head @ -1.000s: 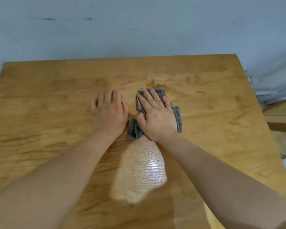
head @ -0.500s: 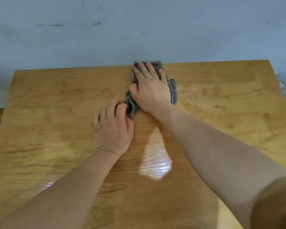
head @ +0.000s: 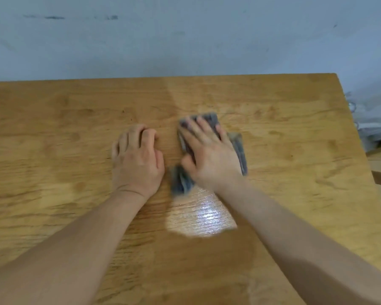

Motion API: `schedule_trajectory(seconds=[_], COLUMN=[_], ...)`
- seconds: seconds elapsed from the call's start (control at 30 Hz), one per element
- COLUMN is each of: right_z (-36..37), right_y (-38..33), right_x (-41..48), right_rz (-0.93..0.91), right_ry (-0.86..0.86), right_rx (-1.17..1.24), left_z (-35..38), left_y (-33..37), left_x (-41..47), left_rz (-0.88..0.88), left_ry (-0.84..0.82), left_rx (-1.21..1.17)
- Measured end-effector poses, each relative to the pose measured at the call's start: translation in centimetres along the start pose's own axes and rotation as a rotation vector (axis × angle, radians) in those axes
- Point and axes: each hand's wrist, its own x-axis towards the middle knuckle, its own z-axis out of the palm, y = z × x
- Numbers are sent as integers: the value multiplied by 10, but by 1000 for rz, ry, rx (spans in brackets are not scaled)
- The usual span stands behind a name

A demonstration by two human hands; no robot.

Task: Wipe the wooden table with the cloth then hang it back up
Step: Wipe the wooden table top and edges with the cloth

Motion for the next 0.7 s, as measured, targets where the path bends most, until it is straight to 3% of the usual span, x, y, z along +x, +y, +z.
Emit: schedule_trajectory(seconds=[0.17,0.3,0.4,0.47,0.53,0.7], right_z=[-3,4,6,0,-10,-25], right_y=[6,-2,-4,15,38,68], right_x=[95,1,-91,-99,-63,85], right_rz=[206,233,174,81,94,340], right_ry=[16,118,51,-8,-31,51], right_rx=[45,40,32,-13,-54,-36], left_z=[1,0,-1,-2,-1,-1], left_y=[-2,0,1,1,2,2], left_x=[-2,-2,-4,-3,-3,0], left_rz=[2,-1,8,17,19,15], left_ry=[10,0,5,14,16,-20], left_rx=[16,-7,-20,-23,-26,9])
